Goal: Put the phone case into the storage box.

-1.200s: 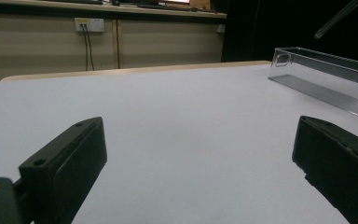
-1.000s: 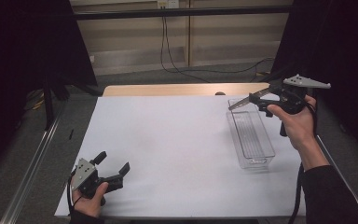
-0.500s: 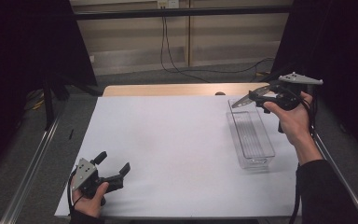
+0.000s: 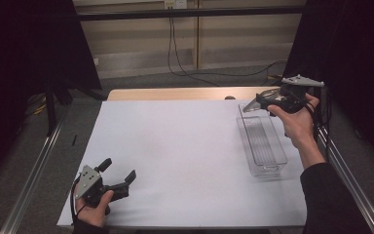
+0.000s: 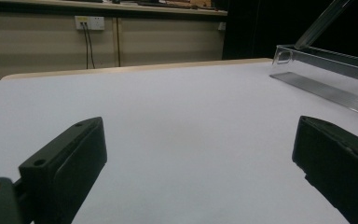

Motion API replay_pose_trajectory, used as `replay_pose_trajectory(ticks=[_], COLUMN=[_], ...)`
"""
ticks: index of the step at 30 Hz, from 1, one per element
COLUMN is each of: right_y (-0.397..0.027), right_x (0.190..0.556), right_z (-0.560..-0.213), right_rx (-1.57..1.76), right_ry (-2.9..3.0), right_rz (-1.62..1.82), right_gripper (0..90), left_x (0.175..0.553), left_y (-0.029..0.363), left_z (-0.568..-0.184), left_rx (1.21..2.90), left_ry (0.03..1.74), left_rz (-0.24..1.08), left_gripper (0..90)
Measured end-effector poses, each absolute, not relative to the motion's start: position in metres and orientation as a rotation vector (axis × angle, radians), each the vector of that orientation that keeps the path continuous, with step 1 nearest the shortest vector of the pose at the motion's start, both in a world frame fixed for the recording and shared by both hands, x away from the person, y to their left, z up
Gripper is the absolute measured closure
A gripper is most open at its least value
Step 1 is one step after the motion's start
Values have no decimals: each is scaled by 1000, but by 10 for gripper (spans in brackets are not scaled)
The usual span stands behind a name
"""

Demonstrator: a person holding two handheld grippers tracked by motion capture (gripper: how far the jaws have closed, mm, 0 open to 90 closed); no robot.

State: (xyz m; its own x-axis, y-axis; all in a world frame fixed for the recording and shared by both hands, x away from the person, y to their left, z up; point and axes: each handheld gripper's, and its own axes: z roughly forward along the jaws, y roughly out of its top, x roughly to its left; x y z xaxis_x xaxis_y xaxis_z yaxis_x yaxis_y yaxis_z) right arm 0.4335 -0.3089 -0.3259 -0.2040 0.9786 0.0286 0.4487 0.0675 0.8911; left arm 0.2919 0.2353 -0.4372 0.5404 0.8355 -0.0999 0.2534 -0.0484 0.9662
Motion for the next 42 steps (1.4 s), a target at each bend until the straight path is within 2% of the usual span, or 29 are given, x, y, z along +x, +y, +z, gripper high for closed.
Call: replay_pose_trajectory(ticks=[42], right_y=[-287], right_x=[464], right_z=[-357], right_rx=[1588], right_ry=[1686], right_rz=[886], right_gripper=[118], left_x=[291], left_y=[235], left_z=[-437], left_rx=[1606], left_ry=[944], left_rz=[624], left_gripper=[33])
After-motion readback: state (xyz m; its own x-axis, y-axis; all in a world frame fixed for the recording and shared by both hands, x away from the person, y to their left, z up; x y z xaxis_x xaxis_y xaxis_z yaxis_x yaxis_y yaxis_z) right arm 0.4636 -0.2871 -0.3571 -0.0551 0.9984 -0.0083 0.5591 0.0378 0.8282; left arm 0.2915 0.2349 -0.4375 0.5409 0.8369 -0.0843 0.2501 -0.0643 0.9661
